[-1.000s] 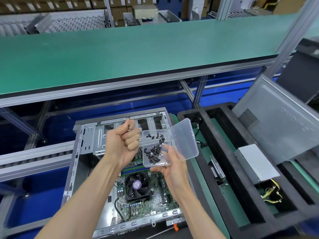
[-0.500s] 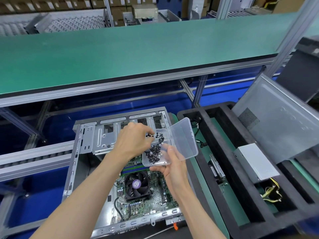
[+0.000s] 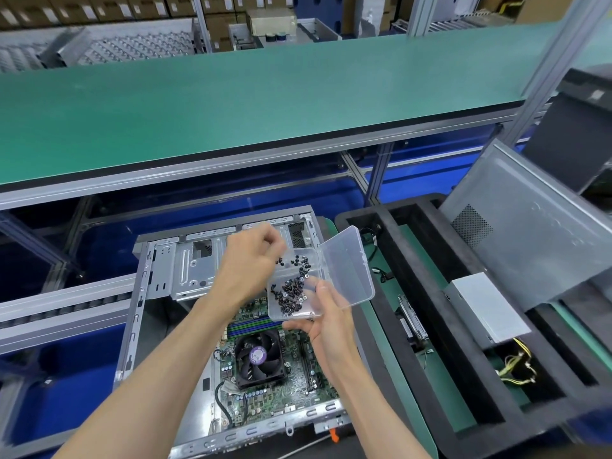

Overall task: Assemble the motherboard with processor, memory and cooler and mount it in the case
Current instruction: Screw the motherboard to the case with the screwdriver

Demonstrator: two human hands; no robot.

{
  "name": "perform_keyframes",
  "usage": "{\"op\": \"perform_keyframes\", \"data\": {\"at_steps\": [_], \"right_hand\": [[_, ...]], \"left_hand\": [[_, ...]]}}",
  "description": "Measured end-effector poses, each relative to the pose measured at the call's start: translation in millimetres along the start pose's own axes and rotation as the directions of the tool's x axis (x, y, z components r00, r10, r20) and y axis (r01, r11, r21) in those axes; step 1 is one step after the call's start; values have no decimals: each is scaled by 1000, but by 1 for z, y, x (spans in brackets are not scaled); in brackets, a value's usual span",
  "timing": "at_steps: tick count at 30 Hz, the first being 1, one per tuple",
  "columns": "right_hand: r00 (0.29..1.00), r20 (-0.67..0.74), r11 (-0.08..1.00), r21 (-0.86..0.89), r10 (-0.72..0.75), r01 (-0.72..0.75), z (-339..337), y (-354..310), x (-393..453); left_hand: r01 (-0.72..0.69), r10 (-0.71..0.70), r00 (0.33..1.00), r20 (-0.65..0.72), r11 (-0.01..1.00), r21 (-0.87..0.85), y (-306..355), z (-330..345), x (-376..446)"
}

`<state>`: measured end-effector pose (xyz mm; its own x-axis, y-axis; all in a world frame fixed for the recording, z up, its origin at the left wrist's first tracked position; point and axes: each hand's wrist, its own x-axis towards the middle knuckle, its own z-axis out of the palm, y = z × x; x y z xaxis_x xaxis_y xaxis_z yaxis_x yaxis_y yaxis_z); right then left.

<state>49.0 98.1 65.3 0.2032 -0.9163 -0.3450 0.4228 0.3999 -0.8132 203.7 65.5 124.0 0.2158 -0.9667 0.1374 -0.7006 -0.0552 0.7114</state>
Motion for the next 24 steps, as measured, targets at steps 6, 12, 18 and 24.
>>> {"op": "perform_keyframes", "data": {"at_steps": [6, 12, 18, 24], "right_hand": [[1000, 1, 1000, -24, 9, -9, 0, 1, -1], [1000, 12, 1000, -19, 4, -3, 0, 2, 0], [1000, 8, 1000, -21, 7, -7, 0, 2, 0], [1000, 14, 1000, -19, 9, -9, 1, -1, -2]], "left_hand": [[212, -243, 967, 82, 578, -788, 0, -17, -4], [-91, 69, 994, 85, 953, 290, 1, 3, -4], [-181, 154, 984, 95, 858, 480, -4, 11, -2], [-252, 198, 968, 157, 796, 551, -4, 11, -1]]}}
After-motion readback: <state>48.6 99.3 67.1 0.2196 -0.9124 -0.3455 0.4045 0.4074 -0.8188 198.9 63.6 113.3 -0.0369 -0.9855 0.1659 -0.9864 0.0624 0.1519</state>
